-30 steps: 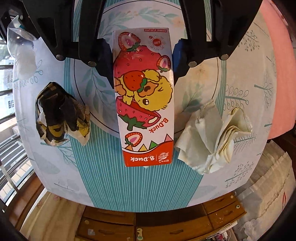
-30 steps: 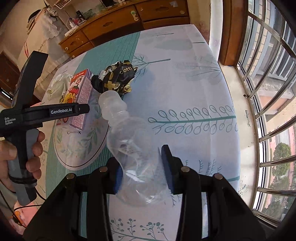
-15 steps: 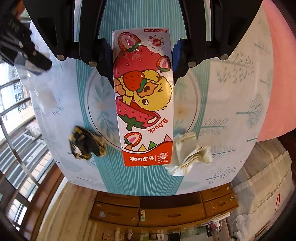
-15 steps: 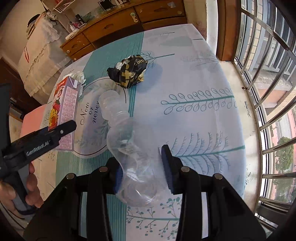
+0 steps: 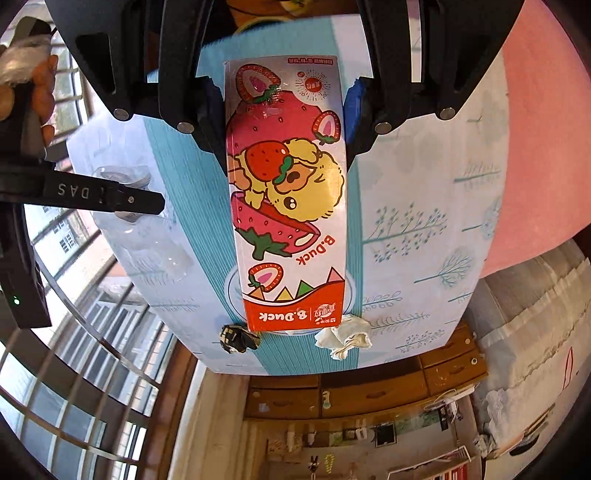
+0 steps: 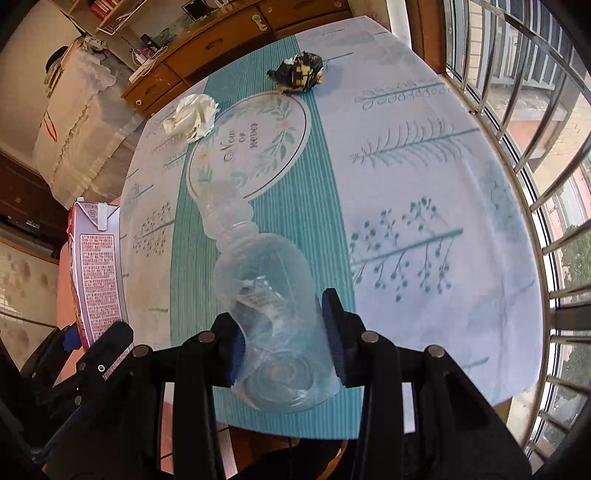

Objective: Collect trash
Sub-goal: 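Carry the bottle and B.Duck carton down over the bin with both tools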

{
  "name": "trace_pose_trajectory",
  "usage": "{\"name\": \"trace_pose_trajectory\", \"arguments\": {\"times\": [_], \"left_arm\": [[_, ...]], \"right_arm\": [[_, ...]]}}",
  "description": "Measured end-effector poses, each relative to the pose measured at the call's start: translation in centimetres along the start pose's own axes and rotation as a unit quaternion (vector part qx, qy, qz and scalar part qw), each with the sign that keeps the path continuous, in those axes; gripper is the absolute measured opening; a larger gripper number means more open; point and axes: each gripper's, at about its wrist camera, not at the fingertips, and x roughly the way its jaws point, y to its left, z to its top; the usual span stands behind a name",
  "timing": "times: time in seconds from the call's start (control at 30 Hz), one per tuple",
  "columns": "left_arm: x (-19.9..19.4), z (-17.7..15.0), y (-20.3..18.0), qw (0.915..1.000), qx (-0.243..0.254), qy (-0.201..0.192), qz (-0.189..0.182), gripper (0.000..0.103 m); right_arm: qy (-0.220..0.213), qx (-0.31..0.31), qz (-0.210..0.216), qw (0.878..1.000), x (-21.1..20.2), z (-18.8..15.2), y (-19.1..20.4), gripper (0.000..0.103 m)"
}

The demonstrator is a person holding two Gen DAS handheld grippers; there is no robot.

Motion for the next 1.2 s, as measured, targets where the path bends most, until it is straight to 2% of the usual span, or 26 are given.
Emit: {"name": "trace_pose_trajectory", "arguments": {"times": [0.17,0.37,0.5,0.67,0.73,0.9,1.2], "left_arm": [[-4.2,-6.5,2.4,0.9997,0.023,-0.008,-0.006,0.051],[-7.1,-13.1,4.7,0.9992,0.035,0.002,-0.016,0.051],[-8.1,-16.0,5.2,0.9991,0.029,0.017,-0.025,0.051],[-8.7,-18.4,4.6,0.9994,0.021,0.013,-0.024,0.051],[-8.1,-19.1,4.2,0.9996,0.017,0.014,-0.018,0.051],[-6.3,-23.4,3.4,0.9995,-0.006,0.030,-0.006,0.051],[1.1,-32.0,0.5,0.9951,-0.029,0.094,0.002,0.051]], "right_arm": [[0.003,0.028,-0.002,1.000,-1.0,-6.8,1.6,0.034],[0.035,0.051,-0.015,0.998,-0.8,-14.1,2.6,0.034],[0.055,0.047,-0.025,0.997,-0.7,-17.1,3.2,0.034],[0.086,0.027,-0.035,0.995,0.6,-19.5,3.1,0.034],[0.101,0.021,-0.038,0.994,1.4,-20.4,2.7,0.034],[0.133,0.020,-0.039,0.990,3.9,-23.7,0.6,0.034],[0.170,0.051,-0.054,0.983,9.4,-28.1,-5.3,0.034]]}}
